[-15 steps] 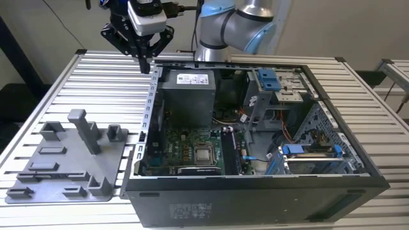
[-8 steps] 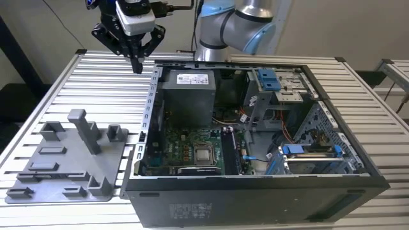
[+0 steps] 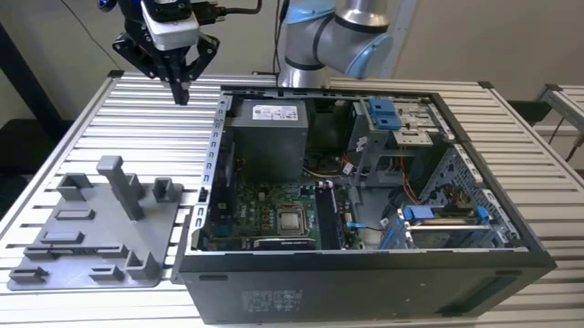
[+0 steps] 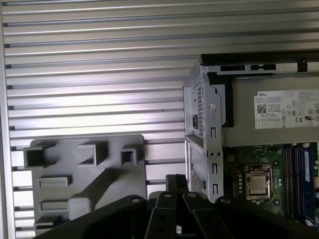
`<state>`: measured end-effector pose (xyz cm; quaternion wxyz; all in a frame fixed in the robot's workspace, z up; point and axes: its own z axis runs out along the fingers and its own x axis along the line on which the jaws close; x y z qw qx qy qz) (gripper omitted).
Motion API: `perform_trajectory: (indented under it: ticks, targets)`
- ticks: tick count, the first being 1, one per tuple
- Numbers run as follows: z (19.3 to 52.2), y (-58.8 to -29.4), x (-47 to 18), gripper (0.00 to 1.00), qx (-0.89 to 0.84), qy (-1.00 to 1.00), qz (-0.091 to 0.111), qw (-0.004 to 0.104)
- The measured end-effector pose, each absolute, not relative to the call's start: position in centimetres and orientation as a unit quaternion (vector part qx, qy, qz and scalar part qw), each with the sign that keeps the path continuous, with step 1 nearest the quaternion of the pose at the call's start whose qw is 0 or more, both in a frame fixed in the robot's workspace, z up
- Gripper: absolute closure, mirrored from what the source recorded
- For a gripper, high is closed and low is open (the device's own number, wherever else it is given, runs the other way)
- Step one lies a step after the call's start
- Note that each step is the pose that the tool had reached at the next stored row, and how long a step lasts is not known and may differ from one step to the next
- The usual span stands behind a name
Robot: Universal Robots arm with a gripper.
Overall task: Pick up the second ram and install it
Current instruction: 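Reach for the second ram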
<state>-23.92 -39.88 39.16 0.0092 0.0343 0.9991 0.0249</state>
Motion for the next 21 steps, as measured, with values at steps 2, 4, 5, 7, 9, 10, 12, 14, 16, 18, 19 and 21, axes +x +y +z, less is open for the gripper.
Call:
perform_trajectory:
  ticks: [2, 4, 5, 7, 9, 10, 12, 14, 16, 18, 19, 21]
  targets:
    - [39.2, -39.9, -24.5, 0.89, 0.034, 0.999, 0.025, 0.009]
    - [39.2, -39.9, -25.1, 0.89, 0.034, 0.999, 0.025, 0.009]
    - [39.1, -39.9, -25.4, 0.89, 0.034, 0.999, 0.025, 0.009]
    - [39.1, -39.9, -26.1, 0.89, 0.034, 0.999, 0.025, 0.009]
    - [39.1, -39.9, -26.7, 0.89, 0.034, 0.999, 0.025, 0.009]
    - [39.1, -39.9, -27.0, 0.89, 0.034, 0.999, 0.025, 0.009]
    - [39.1, -39.9, -27.5, 0.89, 0.034, 0.999, 0.025, 0.009]
    - [39.1, -39.9, -28.0, 0.89, 0.034, 0.999, 0.025, 0.009]
    - [39.1, -39.9, -28.6, 0.89, 0.034, 0.999, 0.025, 0.009]
    - [39.0, -39.9, -29.2, 0.89, 0.033, 0.999, 0.025, 0.009]
    - [39.0, -39.9, -29.5, 0.89, 0.033, 0.999, 0.025, 0.009]
    - [39.0, -39.9, -30.1, 0.89, 0.033, 0.999, 0.025, 0.009]
